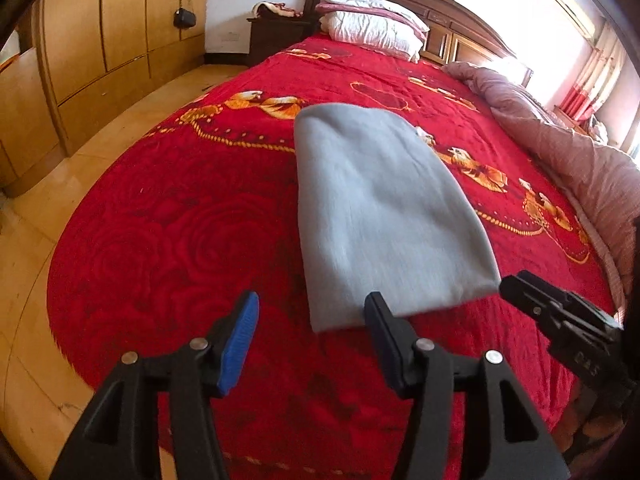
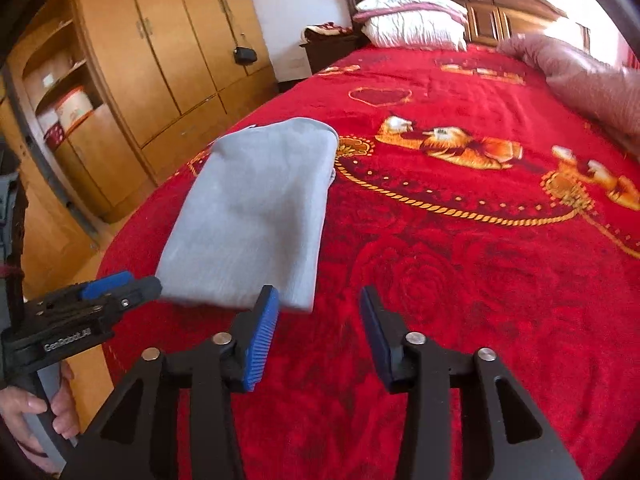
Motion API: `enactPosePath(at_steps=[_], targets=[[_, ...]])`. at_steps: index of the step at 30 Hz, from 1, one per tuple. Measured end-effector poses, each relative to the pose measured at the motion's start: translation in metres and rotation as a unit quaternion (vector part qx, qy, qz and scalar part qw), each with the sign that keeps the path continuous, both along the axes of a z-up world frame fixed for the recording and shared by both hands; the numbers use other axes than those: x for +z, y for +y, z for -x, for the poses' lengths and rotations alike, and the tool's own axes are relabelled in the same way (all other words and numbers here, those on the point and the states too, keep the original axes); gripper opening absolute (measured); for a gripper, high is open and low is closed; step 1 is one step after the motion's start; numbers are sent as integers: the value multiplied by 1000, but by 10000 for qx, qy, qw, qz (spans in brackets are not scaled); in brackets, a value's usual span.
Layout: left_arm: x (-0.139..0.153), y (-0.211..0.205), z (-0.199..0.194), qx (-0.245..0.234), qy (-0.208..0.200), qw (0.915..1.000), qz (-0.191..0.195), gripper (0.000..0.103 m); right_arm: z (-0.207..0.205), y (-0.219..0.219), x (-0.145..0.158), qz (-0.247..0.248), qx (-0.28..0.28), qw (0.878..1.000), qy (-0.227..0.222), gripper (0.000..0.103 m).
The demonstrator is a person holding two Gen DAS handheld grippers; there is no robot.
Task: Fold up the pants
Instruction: 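Lay the folded bundle down and open the right tool, pulling back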
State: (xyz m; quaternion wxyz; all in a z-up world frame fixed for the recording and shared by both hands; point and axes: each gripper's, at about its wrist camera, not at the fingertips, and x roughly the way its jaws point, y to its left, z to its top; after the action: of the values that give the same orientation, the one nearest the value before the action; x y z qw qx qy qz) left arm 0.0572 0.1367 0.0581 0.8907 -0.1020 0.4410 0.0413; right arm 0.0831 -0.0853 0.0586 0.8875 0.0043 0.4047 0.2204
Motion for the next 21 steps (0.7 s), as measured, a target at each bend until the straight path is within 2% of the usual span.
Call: enactPosePath(at_steps=[1,4,6,8,11,14,18,21], targets=[[-1,-3,3,23,5,10000,-23,62,5,0,0,88,-32,9999,-39,65],[-8,-8,9,49,68,10000,-34,70,15,-3,-5,236,-143,9996,-91,69],[-16,-14,9,-3,193,9998,-58,86,16,-4,-10,240,-130,9996,-31,75],[-25,-19,7,-81,355,9992,-156,88,17,-5,-16,318,-149,9994,42,80],[-39,-25,5,-38,546,9978,-374,90,13,-5,-29,461,-189,9986,198,80],[-44,-28,6,10,524,9977,-428,94,10,-5,-42,511,-197,9978,381,80],[-46,-27,3,50,553,9976,-405,98,13,2,-45,717,-79,9971,242,86],[-48,-25,0,99,540,9978,-358,100,14,1,-47,672,-72,9975,212,88]])
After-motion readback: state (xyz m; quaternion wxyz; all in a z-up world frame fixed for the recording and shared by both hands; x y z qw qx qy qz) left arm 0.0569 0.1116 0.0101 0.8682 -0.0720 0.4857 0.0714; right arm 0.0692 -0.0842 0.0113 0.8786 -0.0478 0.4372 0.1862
